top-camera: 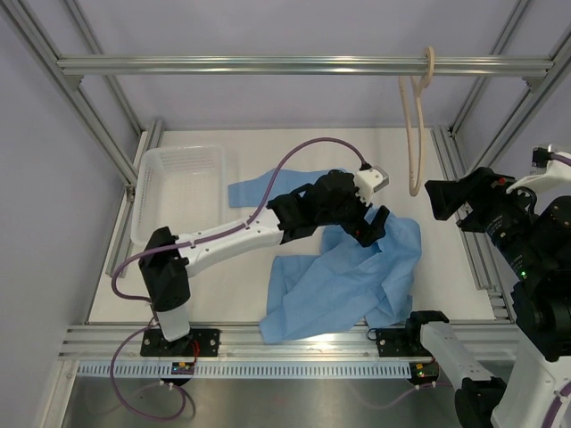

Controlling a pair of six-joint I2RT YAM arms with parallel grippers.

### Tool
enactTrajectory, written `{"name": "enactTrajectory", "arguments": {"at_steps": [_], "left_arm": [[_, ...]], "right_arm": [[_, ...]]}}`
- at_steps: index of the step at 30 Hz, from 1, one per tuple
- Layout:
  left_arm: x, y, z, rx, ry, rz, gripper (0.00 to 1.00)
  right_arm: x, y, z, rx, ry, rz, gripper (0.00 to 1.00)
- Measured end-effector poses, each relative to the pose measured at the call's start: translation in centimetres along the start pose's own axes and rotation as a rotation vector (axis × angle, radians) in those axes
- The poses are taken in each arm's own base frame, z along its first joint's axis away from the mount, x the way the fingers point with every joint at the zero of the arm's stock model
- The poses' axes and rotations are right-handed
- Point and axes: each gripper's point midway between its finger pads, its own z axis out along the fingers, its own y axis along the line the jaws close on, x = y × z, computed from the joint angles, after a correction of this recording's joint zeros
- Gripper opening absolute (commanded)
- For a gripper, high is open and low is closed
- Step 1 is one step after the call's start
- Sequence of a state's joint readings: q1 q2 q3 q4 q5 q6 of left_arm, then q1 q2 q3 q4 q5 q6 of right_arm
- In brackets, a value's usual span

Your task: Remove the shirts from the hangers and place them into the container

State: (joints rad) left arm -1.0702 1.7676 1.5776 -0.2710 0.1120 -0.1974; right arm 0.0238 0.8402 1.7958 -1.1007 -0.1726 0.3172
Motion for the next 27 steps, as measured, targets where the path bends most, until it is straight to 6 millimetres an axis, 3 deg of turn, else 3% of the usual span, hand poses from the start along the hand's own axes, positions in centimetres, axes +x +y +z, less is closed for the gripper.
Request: {"name": "enactTrajectory", "arguments": {"at_steps": [5,10,11,12,14,15,18,20,23,25,27], "left_arm": [[-0.4,0.4,2.2,-0.007,-0.004,0.031,0.99],[1.2,2.1,5.3,-0.058,0.047,0.066,0.99],[1.4,2.4,5.9,-0.067,0.056,0.072,0.93],[1.6,2.7,6.4,-0.074,0.065,0.077,0.81],[2.1,3.2,7.2,-0.084,0.086,0.087,0.44],[2.4,3.4,7.4,-0.089,0.094,0.085,0.02],[3.0,4.7,6.9,-0.128,0.124,0.083,0.0],[3.0,5.9,5.8,-0.183,0.137,0.074,0.0],[2.2,7.4,0.9,-0.298,0.154,0.078,0.0],[-0.8,7.5,-3.8,-0.365,0.105,0.101,0.0],[-5.8,6.8,-10.1,-0.422,-0.002,0.141,0.0]], "right_arm": [[0.0,0.6,-0.8,-0.03,-0.013,-0.004,0.89],[0.0,1.4,-1.9,-0.071,-0.027,-0.006,0.89],[0.0,1.5,-2.0,-0.074,-0.028,-0.007,0.89],[0.0,1.5,-2.0,-0.074,-0.028,-0.006,0.89],[0.0,1.5,-2.1,-0.075,-0.029,-0.007,0.89],[0.0,1.5,-2.1,-0.075,-0.029,-0.007,0.89],[0.0,1.6,-2.1,-0.08,-0.028,-0.008,0.89],[0.0,1.6,-2.2,-0.083,-0.028,-0.008,0.89],[0.1,1.9,-2.3,-0.095,-0.026,-0.009,0.89],[0.1,2.0,-2.3,-0.105,-0.023,-0.009,0.89],[0.2,2.4,-2.3,-0.127,-0.019,-0.011,0.89]]}}
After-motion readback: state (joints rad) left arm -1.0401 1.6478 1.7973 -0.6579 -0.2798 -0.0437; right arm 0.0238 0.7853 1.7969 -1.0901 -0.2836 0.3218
